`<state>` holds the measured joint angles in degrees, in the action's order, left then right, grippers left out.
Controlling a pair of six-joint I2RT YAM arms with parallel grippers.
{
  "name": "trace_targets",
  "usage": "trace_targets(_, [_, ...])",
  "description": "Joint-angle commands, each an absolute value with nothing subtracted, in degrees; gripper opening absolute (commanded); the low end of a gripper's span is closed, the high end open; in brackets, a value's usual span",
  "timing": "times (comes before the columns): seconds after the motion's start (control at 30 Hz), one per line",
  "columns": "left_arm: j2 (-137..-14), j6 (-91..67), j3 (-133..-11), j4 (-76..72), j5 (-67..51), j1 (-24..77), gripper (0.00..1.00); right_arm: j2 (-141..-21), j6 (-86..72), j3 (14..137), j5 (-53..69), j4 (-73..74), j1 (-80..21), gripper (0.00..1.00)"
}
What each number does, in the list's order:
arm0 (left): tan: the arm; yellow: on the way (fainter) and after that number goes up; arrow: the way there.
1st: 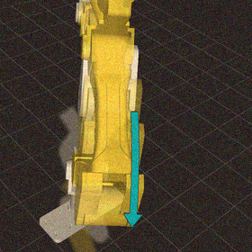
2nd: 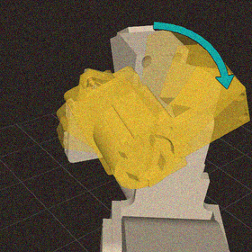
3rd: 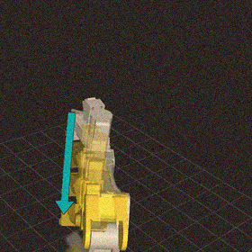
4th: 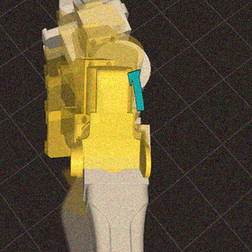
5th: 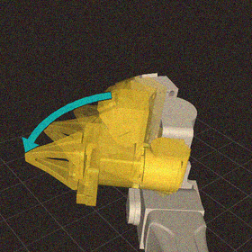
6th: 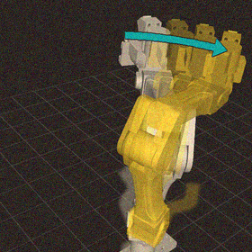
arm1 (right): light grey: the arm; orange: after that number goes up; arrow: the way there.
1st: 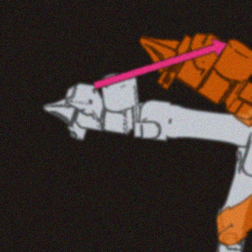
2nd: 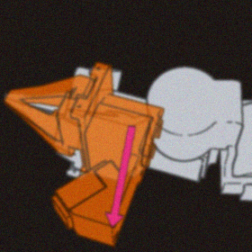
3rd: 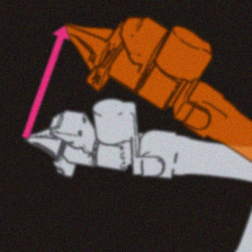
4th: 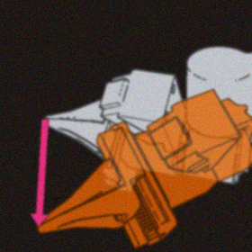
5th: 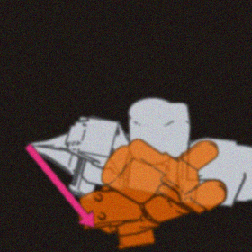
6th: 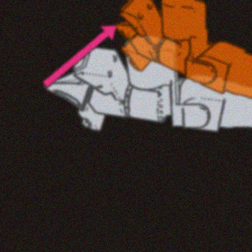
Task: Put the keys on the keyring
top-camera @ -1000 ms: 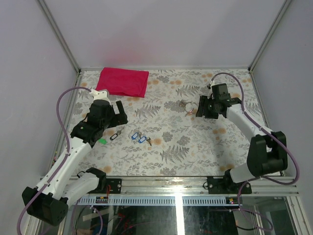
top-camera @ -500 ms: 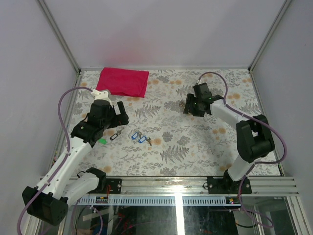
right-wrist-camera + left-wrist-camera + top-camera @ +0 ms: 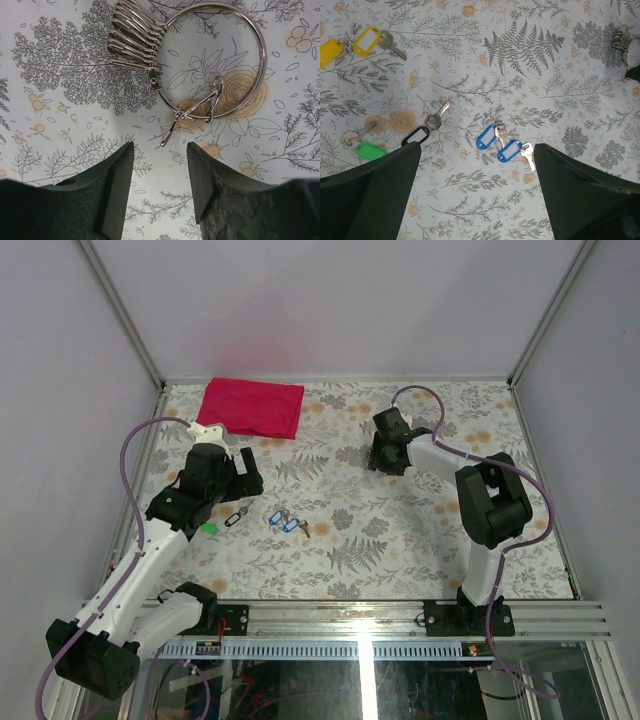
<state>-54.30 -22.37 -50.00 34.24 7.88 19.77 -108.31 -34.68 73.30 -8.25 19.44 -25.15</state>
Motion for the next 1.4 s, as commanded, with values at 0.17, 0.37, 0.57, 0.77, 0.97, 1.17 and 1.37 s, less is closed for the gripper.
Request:
trace_targets(0.17, [-53.8, -21.4, -49.9, 32.3, 7.4, 19.7, 1.0, -113.9, -34.8, 78.2, -11.4, 21.0, -26.1, 0.45])
trace_targets(0.37, [-53.8, -21.4, -49.9, 32.1, 7.4, 19.7, 1.0, -115.3, -34.2, 79.1, -12.8, 21.8, -26.4, 0.39])
trace_targets(0.57, [-53.5, -21.4, -49.9, 32.2, 7.9, 19.7, 1.0, -115.8, -33.7, 78.7, -13.5, 22.3, -26.5, 0.29])
trace_targets(0.77, [-53.5, -22.0, -49.9, 32.1, 8.8, 19.6, 1.0, -115.9, -32.1, 78.4, -14.2, 22.5, -26.5, 0.16])
trace_targets(0.97, [-50.7, -22.7, -48.1, 28.4, 9.4, 19.6, 1.0, -111.1, -27.6, 75.1, -14.6, 21.2, -26.5, 0.01])
trace_targets(1.17, [-46.1, -23.9, -44.8, 23.0, 13.6, 19.5, 1.0, -100.3, -18.6, 68.6, -9.8, 18.3, -26.5, 0.0])
trace_targets(1.37, [-47.0, -20.5, -49.4, 26.1, 11.3, 17.9, 1.0, -87.8, -11.9, 63.3, -1.3, 19.1, -26.4, 0.0])
